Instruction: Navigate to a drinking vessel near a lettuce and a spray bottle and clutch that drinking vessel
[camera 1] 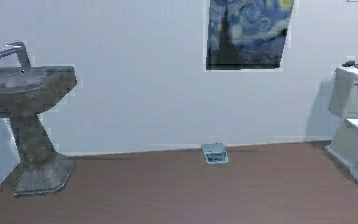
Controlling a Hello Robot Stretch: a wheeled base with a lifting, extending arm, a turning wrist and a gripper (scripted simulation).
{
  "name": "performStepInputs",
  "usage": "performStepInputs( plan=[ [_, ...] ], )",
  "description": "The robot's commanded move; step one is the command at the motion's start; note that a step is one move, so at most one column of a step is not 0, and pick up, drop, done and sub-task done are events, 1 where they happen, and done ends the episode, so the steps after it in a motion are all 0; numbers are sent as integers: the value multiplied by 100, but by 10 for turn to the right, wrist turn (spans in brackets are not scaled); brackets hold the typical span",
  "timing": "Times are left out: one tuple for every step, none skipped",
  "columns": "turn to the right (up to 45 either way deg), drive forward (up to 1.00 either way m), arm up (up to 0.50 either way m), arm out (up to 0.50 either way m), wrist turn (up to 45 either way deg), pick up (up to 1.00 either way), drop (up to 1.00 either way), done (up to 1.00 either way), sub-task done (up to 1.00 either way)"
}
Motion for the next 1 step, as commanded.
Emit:
performStepInputs(
  plan=[
    [450,0,0,0,0,0,0,0,0]
  ],
)
